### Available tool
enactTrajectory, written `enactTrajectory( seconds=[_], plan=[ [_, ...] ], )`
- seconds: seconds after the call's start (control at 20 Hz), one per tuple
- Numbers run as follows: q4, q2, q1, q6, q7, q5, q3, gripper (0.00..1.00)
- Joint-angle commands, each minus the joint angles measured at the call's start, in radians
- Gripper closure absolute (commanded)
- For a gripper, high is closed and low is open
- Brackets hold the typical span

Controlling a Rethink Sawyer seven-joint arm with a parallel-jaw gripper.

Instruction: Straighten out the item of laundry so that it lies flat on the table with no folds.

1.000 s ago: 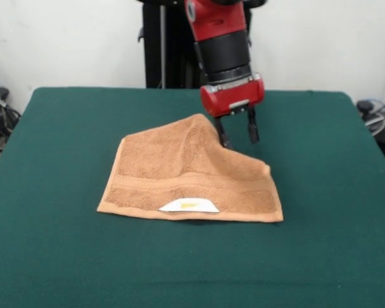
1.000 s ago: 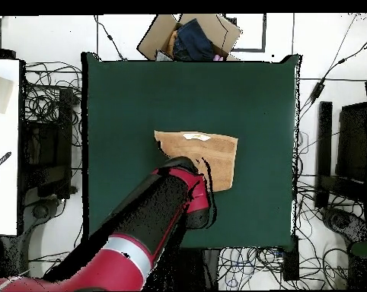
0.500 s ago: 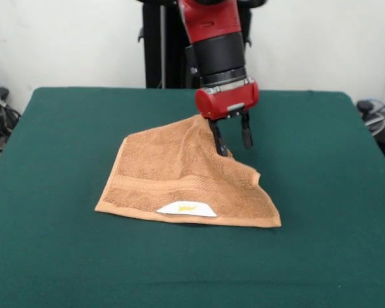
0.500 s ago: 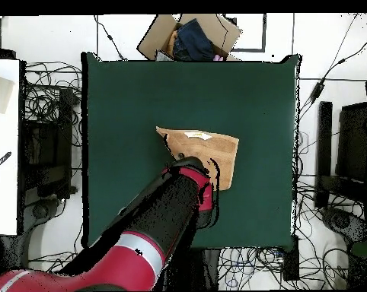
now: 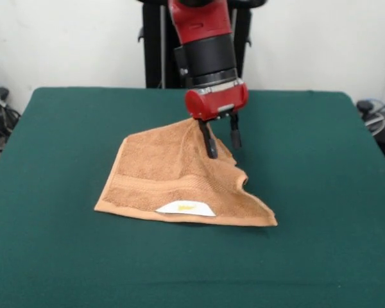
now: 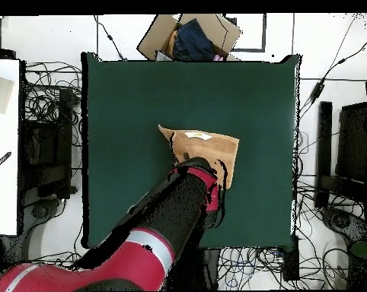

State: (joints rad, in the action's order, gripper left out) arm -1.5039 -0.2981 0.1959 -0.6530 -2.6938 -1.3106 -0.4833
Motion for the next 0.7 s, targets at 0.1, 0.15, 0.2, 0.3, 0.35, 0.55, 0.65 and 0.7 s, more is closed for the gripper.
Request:
enactTrajectory(
  seconds=[0.1, 0.15, 0.2, 0.3, 0.35, 0.55, 0.65, 0.7],
  plan=[
    [0.075, 0.059, -0.053, -0.051, 0.192, -0.028, 0.145, 0.00],
    [0.081, 0.062, -0.053, -0.047, 0.200, -0.035, 0.142, 0.00],
    [0.087, 0.065, -0.050, -0.039, 0.213, -0.041, 0.137, 0.00],
    [0.089, 0.069, -0.048, -0.021, 0.273, -0.029, 0.128, 0.00],
    [0.087, 0.071, -0.054, -0.021, 0.309, -0.014, 0.128, 0.00],
    [0.073, 0.080, -0.068, -0.017, 0.404, 0.030, 0.119, 0.00],
    [0.063, 0.080, -0.074, -0.017, 0.447, 0.047, 0.112, 0.00],
    [0.059, 0.079, -0.076, -0.017, 0.462, 0.052, 0.109, 0.00]
  ],
)
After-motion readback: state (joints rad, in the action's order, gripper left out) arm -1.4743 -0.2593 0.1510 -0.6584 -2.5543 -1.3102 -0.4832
